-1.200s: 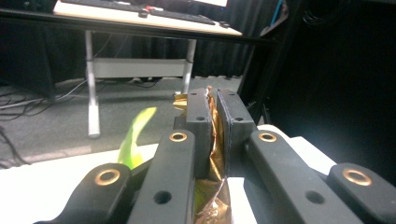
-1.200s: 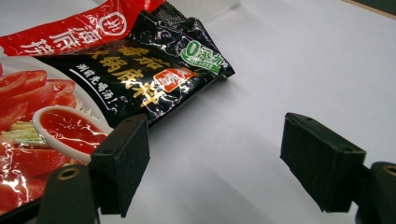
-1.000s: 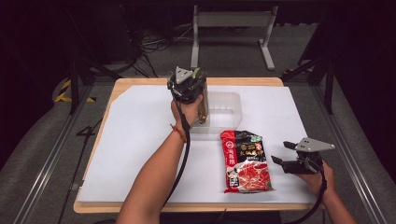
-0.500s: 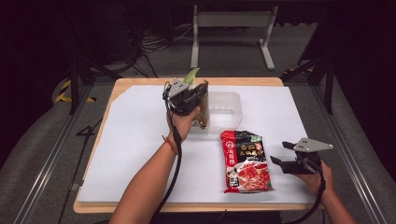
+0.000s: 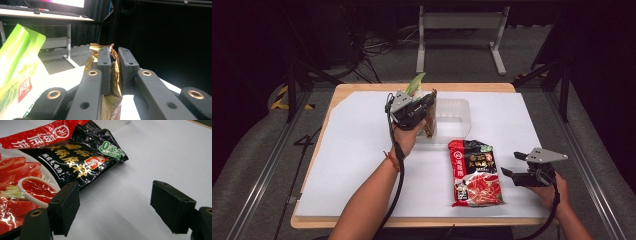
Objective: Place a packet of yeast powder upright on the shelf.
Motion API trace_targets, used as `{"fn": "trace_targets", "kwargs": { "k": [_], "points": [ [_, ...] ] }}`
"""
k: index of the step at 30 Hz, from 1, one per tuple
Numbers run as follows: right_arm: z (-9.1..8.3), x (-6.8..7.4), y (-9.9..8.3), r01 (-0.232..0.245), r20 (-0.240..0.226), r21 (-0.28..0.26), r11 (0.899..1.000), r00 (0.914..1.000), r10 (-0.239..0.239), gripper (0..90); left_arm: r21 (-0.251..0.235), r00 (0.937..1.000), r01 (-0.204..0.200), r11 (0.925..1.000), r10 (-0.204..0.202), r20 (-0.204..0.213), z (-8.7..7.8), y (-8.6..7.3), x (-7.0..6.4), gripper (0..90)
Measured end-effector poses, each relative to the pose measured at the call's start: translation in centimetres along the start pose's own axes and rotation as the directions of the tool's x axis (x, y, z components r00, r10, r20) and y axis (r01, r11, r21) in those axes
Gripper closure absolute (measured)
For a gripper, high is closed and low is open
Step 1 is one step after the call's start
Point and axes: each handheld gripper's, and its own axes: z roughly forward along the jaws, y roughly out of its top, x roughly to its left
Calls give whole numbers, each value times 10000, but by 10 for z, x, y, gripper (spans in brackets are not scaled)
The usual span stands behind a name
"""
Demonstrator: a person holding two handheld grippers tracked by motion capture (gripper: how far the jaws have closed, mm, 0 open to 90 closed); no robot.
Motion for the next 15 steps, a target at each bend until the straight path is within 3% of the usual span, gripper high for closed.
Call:
{"fn": "trace_targets", "kwargs": {
  "k": [4,7,9,15],
  "points": [
    [0,1,0,38,-10,18,10000,10000,-38,238,9,9999,-16,10000,16,158,-3,1,2,784],
    [1,1,0,51,-20,55,10000,10000,-51,235,376,9995,-213,9991,204,220,-4,0,4,647],
    [1,1,0,30,-18,86,10000,10000,-30,234,436,9987,-430,9981,417,305,-5,-2,5,646],
    [2,1,0,28,-22,95,10000,10000,-28,233,573,9984,-411,9975,388,408,-13,-5,11,653]
  ]
}}
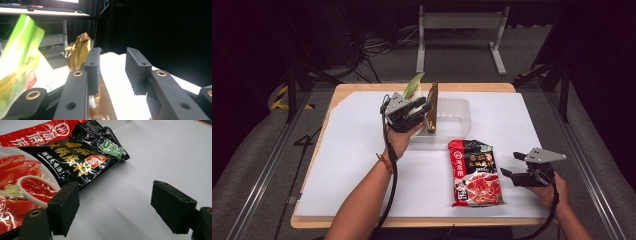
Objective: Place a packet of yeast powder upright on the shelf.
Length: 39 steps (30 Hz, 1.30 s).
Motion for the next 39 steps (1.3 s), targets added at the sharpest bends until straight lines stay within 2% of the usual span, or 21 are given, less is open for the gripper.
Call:
{"fn": "trace_targets", "kwargs": {
  "k": [2,5,10,13,16,21,27,35,39],
  "points": [
    [0,1,0,26,-10,12,10000,10000,-26,233,202,10000,-37,9998,36,80,-1,-3,1,666],
    [0,1,0,12,-15,9,10000,10000,-12,233,637,9993,-346,9974,336,175,-1,-10,0,682],
    [0,0,0,16,-16,7,10000,10000,-16,234,1043,9982,-510,9932,475,358,-2,-18,-3,693],
    [1,1,0,17,-25,22,10000,10000,-17,233,1330,9970,-612,9892,542,558,-1,-23,-5,701],
    [1,1,1,56,-23,31,10000,10000,-56,233,1688,9950,-888,9816,798,593,0,-28,-8,708],
    [0,1,0,26,-8,23,10000,10000,-26,234,1774,9940,-995,9791,898,621,-5,-32,-9,714],
    [0,1,0,-35,-77,-59,10000,10000,35,237,1988,9884,-1478,9688,1376,641,-19,-34,-11,672],
    [0,2,2,-62,-130,-136,9999,9999,60,243,2230,9848,-1721,9595,1622,622,-45,-42,-6,586],
    [0,1,3,-154,-215,-230,9996,9997,149,248,2515,9799,-1992,9471,1937,467,-61,-44,-2,546]
  ]
}}
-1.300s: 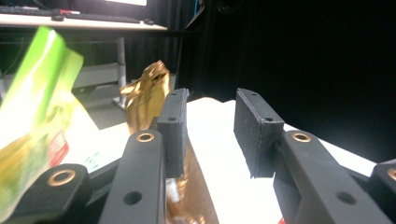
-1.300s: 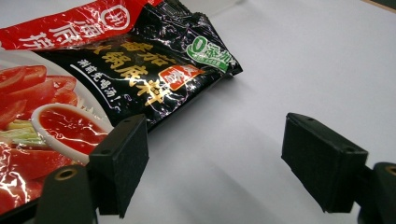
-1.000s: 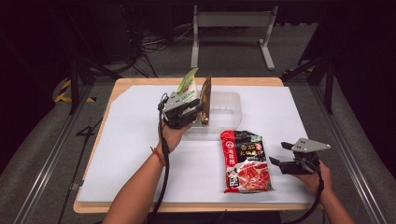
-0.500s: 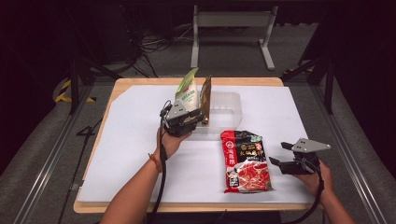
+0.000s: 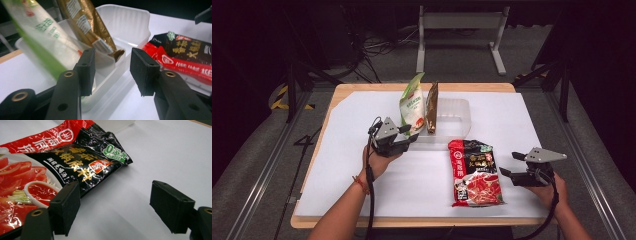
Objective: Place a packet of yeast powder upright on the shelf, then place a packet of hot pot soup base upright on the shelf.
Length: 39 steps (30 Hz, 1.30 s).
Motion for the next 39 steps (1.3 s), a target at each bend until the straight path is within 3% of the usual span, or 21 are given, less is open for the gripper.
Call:
{"fn": "trace_targets", "kwargs": {
  "k": [7,10,16,18,22,25,29,33,34,39],
  "points": [
    [-1,0,2,8,-204,-83,10000,9998,-10,276,396,9978,-596,9974,608,-282,-24,-10,1,490],
    [0,1,4,29,-242,-118,9999,9997,-32,275,607,9968,-660,9960,686,-422,-36,-16,3,471],
    [-2,3,5,39,-371,-170,9998,9993,-45,287,1194,9938,-702,9904,798,-775,-59,-28,5,348],
    [-3,3,6,41,-386,-181,9998,9992,-48,289,1361,9930,-579,9890,711,-946,-66,-33,6,304],
    [-3,2,5,-68,-435,-165,9998,9990,61,288,1491,9952,-12,9888,158,-965,-80,-49,10,270],
    [-4,3,5,8,-378,-180,9998,9993,-15,284,1596,9897,200,9870,31,-1429,-87,-58,9,186],
    [-6,1,4,-51,-339,-223,9997,9994,43,281,1769,9894,287,9838,-28,-1449,-94,-66,8,188],
    [-6,0,5,-105,-374,-248,9996,9993,96,276,1572,9884,639,9855,-407,-1465,-100,-73,8,150],
    [-6,1,5,-77,-369,-247,9997,9993,67,274,1390,9886,854,9866,-664,-1354,-103,-76,7,142],
    [-7,1,5,-34,-384,-252,9997,9993,25,269,1375,9876,1111,9843,-938,-1262,-102,-82,4,102]
  ]
}}
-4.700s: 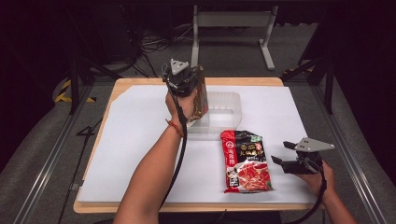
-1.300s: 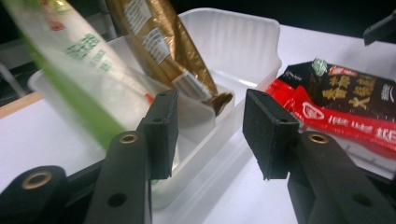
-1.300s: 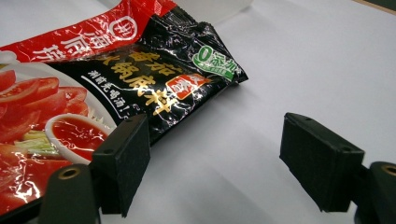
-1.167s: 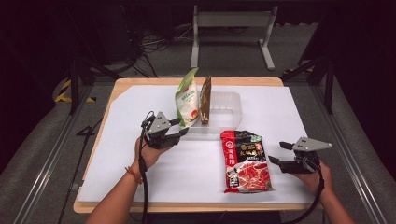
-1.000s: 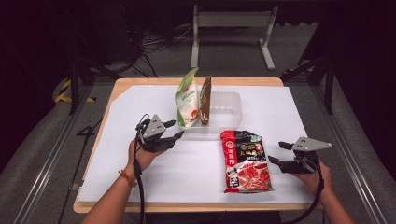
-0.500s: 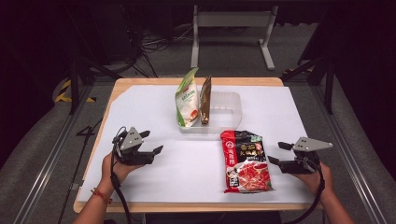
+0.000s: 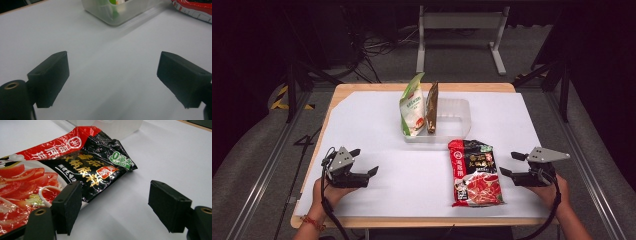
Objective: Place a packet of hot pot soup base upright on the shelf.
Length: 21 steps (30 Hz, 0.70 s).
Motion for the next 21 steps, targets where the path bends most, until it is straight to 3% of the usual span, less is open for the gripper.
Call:
{"fn": "trace_targets", "kwargs": {
  "k": [4,5,8,9,14,18,21],
  "points": [
    [0,-2,2,-202,-120,-133,9997,9997,201,261,33,9997,-73,10000,72,212,2,-2,-2,99],
    [2,-3,3,-257,-252,-90,9996,9994,255,252,150,9990,-135,9998,129,422,5,-1,-3,105],
    [5,-4,4,-301,-357,-10,9995,9989,301,249,189,9988,-222,9996,213,441,6,-1,-5,118],
    [12,-6,7,-463,-622,64,9989,9970,467,242,172,9985,-182,9997,173,526,6,-1,-4,117],
    [27,-11,18,-656,-959,369,9972,9930,688,232,249,9983,-84,9997,70,587,7,-2,-3,126],
    [33,-14,26,-576,-1067,530,9969,9923,630,234,235,9992,21,9997,-30,404,7,-2,-2,114],
    [45,-21,38,-703,-1395,756,9947,9870,804,207,256,9995,51,9997,-59,308,7,-2,-1,104]
  ]
}}
